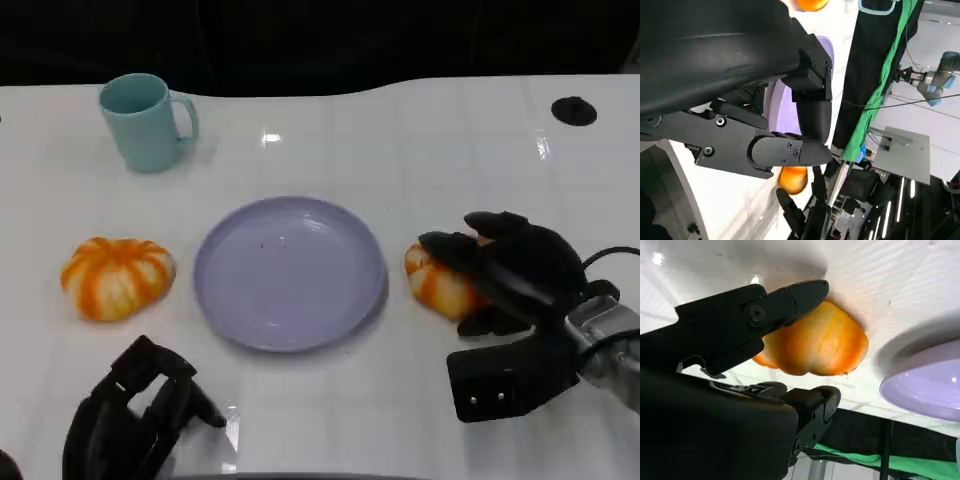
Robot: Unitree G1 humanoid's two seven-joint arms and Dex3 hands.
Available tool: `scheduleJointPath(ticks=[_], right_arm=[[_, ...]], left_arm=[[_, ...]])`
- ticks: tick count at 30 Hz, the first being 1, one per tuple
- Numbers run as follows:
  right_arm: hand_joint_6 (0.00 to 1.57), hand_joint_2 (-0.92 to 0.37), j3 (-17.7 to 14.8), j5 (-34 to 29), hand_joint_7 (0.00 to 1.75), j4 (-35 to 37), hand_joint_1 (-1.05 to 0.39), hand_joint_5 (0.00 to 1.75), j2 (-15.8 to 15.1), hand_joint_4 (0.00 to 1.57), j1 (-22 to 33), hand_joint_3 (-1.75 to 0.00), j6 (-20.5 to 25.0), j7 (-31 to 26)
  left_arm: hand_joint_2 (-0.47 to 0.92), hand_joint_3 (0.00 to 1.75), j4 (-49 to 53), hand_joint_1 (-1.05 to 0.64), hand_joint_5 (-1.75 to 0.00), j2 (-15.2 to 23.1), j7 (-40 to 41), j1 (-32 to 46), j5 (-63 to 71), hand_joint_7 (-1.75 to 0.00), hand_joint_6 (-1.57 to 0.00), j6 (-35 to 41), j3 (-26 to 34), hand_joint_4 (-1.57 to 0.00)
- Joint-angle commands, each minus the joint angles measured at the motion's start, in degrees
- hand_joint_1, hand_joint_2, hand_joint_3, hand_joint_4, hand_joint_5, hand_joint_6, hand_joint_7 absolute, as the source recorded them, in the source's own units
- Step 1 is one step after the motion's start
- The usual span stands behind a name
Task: Grasp the bread from the table and place it into the plate.
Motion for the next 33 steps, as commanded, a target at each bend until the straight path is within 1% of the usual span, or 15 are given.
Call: scheduleJointPath(ticks=[1,5,8,9,11,12,15,16,17,18,20,22,25,29,33], right_arm=[[0.51,-0.86,0.7,1.6,0.04,2.5,-0.36,0.06,0.4,0.56,-1.2,-0.01,-0.2,-0.4],[0.74,-0.9,0.9,2.5,0.04,3.9,-0.27,0.08,1.0,0.9,-0.8,-0.01,0.3,-2.2],[0.81,-0.91,0.9,3.2,0.05,4.7,-0.24,0.11,1.1,1.0,-0.4,-0.01,-0.3,-4.4],[0.89,-0.92,1.0,3.3,0.06,5.0,-0.21,0.22,1.1,1.05,-0.2,-0.04,-0.6,-5.7],[1.0,-0.92,0.9,3.7,0.02,5.7,-0.2,0.72,1.0,0.89,0.0,-0.08,-1.5,-7.6],[1.09,-0.92,0.8,3.9,0.03,6.0,-0.18,1.04,1.0,0.83,0.1,-0.11,-2.0,-8.1],[1.21,-0.92,0.9,4.2,0.06,6.9,-0.19,1.5,1.1,0.72,0.2,-0.16,-2.4,-9.5],[1.06,-0.92,0.7,4.6,0.47,7.1,-0.2,1.62,1.3,0.67,0.3,-0.23,-2.2,-9.8],[0.8,-0.92,0.6,4.9,1.02,7.3,-0.2,1.68,1.4,0.64,0.4,-0.29,-2.1,-9.9],[0.61,-0.92,0.6,5.1,1.39,7.4,-0.21,1.72,1.5,0.61,0.4,-0.33,-1.9,-10.1],[0.48,-0.92,0.1,6.0,1.63,7.4,-0.2,1.74,1.7,0.59,0.7,-0.34,-2.7,-11.7],[0.42,-0.92,-0.1,6.7,1.72,7.5,-0.19,1.74,1.8,0.59,0.8,-0.35,-3.4,-13.1],[0.4,-0.92,-0.9,8.1,1.74,7.4,-0.17,1.75,1.9,0.59,0.7,-0.33,-4.6,-14.5],[0.43,-0.9,-2.5,9.8,1.75,6.8,-0.15,1.75,2.1,0.64,-0.1,-0.31,-6.6,-17.3],[0.49,-0.92,-4.9,12.7,1.75,5.7,-0.13,1.75,2.7,0.68,-1.5,-0.34,-9.2,-15.9]], left_arm=[[0.92,0.26,-1.2,-0.52,-1.75,0.4,0.3,0.9,-0.3,-1.5,-0.49,-0.3,0.0,-0.58],[0.92,0.26,-1.5,-0.51,-1.75,0.2,-0.2,1.2,-0.6,-1.49,-0.5,-0.4,-0.1,-0.58],[0.92,0.26,-1.9,-0.52,-1.75,0.1,0.2,1.4,-0.5,-1.49,-0.5,-0.2,-0.2,-0.58],[0.92,0.26,-2.1,-0.52,-1.75,0.0,0.3,1.5,-0.4,-1.49,-0.51,-0.2,-0.2,-0.59],[0.92,0.25,-2.3,-0.53,-1.75,0.0,0.4,1.7,-0.3,-1.49,-0.51,-0.2,-0.3,-0.59],[0.92,0.26,-2.4,-0.52,-1.75,0.0,0.4,1.7,-0.3,-1.49,-0.5,-0.1,-0.3,-0.59],[0.92,0.26,-2.5,-0.52,-1.75,0.0,0.4,1.9,-0.3,-1.49,-0.5,-0.2,-0.4,-0.59],[0.92,0.26,-2.5,-0.52,-1.75,-0.1,0.2,1.8,-0.5,-1.49,-0.5,-0.2,-0.3,-0.59],[0.92,0.26,-2.5,-0.52,-1.75,-0.2,0.2,1.8,-0.6,-1.49,-0.5,-0.2,-0.3,-0.59],[0.92,0.26,-2.4,-0.52,-1.75,-0.2,0.0,1.8,-0.7,-1.49,-0.5,-0.3,-0.3,-0.59],[0.92,0.26,-2.3,-0.52,-1.75,-0.2,0.0,1.8,-0.7,-1.5,-0.5,-0.3,-0.3,-0.59],[0.92,0.26,-2.3,-0.52,-1.75,-0.2,0.0,1.8,-0.7,-1.51,-0.5,-0.2,-0.3,-0.6],[0.92,0.26,-2.0,-0.52,-1.75,-0.3,-0.2,1.6,-0.9,-1.51,-0.49,-0.3,-0.2,-0.6],[0.92,0.26,-1.5,-0.53,-1.75,-0.5,0.2,1.4,-0.3,-1.5,-0.49,-1.0,-0.4,-0.6],[0.92,0.26,-1.5,-0.52,-1.75,-0.4,0.2,1.2,-0.3,-1.51,-0.49,-0.5,-0.5,-0.6]])
